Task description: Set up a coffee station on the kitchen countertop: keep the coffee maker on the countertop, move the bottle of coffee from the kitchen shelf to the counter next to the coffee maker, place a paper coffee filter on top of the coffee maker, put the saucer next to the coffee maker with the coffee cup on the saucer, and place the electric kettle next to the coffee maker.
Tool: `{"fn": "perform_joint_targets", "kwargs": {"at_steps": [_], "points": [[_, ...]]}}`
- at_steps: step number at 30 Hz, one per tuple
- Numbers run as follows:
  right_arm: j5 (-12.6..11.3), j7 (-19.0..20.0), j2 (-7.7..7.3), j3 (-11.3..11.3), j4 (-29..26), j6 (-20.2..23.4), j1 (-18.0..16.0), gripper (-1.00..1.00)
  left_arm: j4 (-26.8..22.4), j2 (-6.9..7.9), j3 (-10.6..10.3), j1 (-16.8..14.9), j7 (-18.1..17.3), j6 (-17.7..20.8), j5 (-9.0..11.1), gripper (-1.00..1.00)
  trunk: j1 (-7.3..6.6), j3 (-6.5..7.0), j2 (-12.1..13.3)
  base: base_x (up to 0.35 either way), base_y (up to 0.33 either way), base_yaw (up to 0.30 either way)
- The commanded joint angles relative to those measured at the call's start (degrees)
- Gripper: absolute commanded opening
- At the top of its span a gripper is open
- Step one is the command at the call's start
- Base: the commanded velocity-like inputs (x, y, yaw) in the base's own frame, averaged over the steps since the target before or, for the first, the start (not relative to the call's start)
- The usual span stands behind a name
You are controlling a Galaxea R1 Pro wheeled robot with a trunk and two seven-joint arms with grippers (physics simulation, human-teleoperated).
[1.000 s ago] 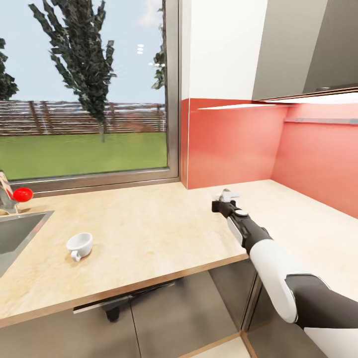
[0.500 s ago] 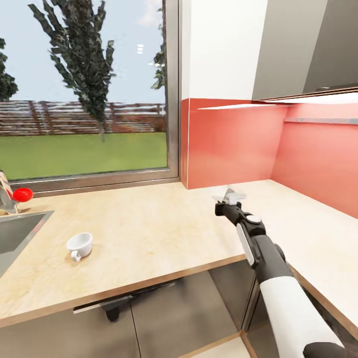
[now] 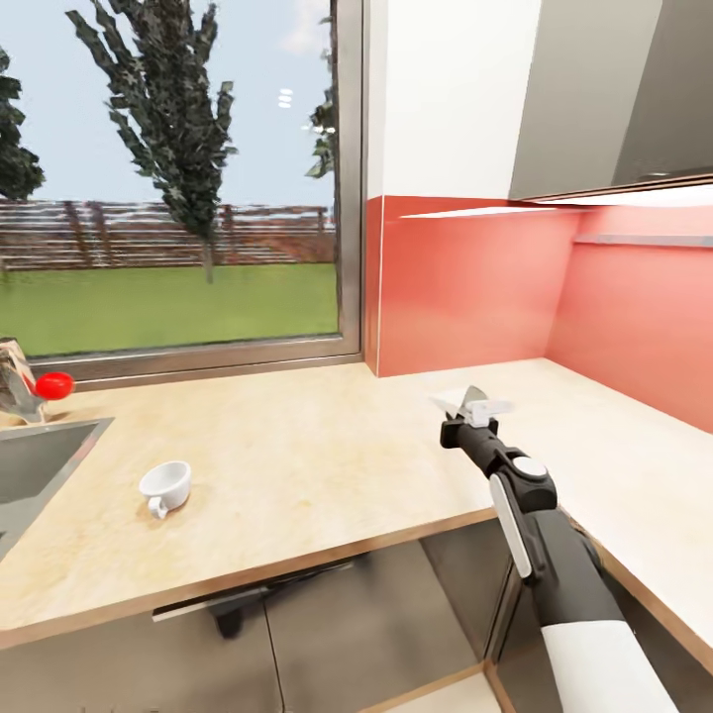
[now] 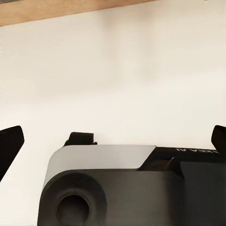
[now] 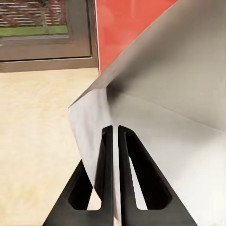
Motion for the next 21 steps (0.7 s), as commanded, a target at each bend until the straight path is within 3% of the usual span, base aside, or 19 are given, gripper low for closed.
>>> {"fn": "perform_joint_targets", "kwargs": {"at_steps": [1,21], "points": [[-0.13,0.2,-0.01,-0.03,-0.2,0.4,0.02,-1.0,-0.1,-0.05,0.3,0.02,-0.04,-0.06,0.02,1.0,0.0,-0.05,-0.03,0.0,0.0,0.22],[-0.35,0.2,-0.07,0.01,-0.52,0.52,0.12,-1.0,-0.1,-0.05,0.25,0.02,-0.04,-0.12,0.02,1.0,0.0,-0.05,-0.03,0.0,0.0,0.266]]}}
